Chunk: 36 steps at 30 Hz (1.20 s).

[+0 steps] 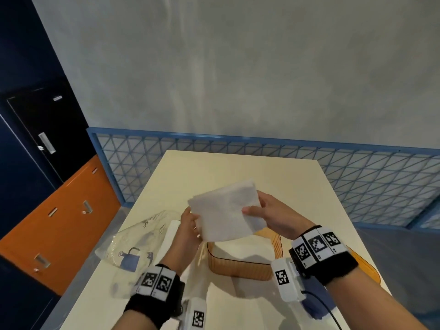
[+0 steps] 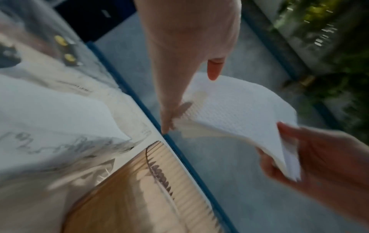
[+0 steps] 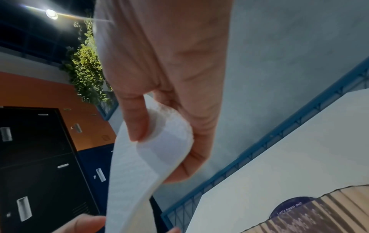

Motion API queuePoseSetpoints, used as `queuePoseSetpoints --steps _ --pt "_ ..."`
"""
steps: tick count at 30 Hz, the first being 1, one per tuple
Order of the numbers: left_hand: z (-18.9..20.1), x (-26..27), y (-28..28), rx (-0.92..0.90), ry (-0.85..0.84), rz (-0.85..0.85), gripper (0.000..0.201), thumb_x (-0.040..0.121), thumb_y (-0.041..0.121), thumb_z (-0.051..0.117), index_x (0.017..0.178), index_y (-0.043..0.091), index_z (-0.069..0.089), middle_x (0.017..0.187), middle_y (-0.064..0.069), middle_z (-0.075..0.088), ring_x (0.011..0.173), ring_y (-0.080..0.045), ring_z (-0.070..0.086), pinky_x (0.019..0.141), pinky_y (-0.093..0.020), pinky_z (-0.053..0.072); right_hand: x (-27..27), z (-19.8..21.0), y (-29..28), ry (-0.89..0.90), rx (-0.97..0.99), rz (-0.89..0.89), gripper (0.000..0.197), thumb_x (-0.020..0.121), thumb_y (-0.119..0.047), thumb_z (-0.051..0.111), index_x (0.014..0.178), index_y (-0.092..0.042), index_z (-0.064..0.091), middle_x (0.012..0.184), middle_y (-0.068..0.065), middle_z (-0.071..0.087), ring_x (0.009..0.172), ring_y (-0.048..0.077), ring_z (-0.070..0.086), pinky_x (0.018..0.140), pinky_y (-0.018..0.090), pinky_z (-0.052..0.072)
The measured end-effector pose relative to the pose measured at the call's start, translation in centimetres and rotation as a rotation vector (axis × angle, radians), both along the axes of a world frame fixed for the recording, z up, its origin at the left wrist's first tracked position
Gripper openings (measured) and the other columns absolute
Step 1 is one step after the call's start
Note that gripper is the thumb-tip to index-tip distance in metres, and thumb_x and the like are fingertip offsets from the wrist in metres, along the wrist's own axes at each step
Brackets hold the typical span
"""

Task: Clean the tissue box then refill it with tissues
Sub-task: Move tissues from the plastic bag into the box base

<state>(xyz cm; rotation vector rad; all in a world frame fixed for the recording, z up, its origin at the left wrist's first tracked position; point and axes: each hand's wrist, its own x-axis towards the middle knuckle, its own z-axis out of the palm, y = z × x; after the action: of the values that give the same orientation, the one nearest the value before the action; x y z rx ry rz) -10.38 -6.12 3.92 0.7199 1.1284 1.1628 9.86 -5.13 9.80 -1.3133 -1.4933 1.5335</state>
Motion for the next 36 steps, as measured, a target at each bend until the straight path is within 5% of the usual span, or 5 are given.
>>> queuePoseSetpoints --steps 3,9,19,24,36 --pt "0.6 -1.6 0.6 -0.056 -0.033 -0.081 0.01 0.083 0.015 0.045 0.077 0.009 0.05 0.066 -0.01 0.044 0.06 -0.022 0.046 0.051 -0.024 0.041 -1.4 -0.4 -0.2 0.103 -0.025 0.052 0.044 0.086 -0.009 0.061 0.124 -0.026 0.048 0.122 0.004 0.059 0.115 0.024 0.056 0.1 0.043 0.047" --pt "-0.1 -4.5 0.2 0.055 0.161 0.005 0.036 0.09 0.002 0.039 0.12 0.012 0.056 0.115 -0.011 0.065 0.106 -0.03 0.06 0.077 -0.042 0.053 -3.9 -2.9 0.3 0.373 -0.204 0.006 0.064 0.069 -0.005 0.067 0.13 -0.006 0.046 0.122 0.017 0.059 0.105 0.029 0.06 0.076 0.032 0.056" --pt "-1.6 -8.0 -1.9 0.173 0.499 0.389 0.044 0.089 -0.008 0.045 0.132 0.004 0.042 0.116 -0.006 0.053 0.108 -0.021 0.049 0.099 -0.042 0.041 -10.4 -5.1 1.8 0.067 0.06 -0.094 0.025 0.082 0.0 0.062 0.097 -0.019 0.059 0.096 0.006 0.064 0.09 0.021 0.059 0.081 0.033 0.048" --pt "-4.3 -8.9 -3.0 0.058 0.57 0.373 0.038 0.088 -0.007 0.046 0.123 0.006 0.04 0.11 -0.01 0.051 0.099 -0.026 0.049 0.082 -0.032 0.042 -12.7 -8.6 1.8 -0.078 0.003 -0.081 0.03 0.08 0.007 0.058 0.1 -0.015 0.053 0.096 0.007 0.058 0.089 0.022 0.055 0.066 0.024 0.046" --pt "-5.3 -9.4 -3.4 0.091 0.607 0.322 0.035 0.088 -0.008 0.044 0.113 0.014 0.035 0.108 -0.01 0.046 0.095 -0.027 0.048 0.065 -0.027 0.043 -13.2 -10.0 2.2 -0.327 0.064 -0.068 0.025 0.085 -0.002 0.055 0.108 -0.008 0.051 0.101 0.006 0.055 0.095 0.021 0.051 0.079 0.03 0.042"
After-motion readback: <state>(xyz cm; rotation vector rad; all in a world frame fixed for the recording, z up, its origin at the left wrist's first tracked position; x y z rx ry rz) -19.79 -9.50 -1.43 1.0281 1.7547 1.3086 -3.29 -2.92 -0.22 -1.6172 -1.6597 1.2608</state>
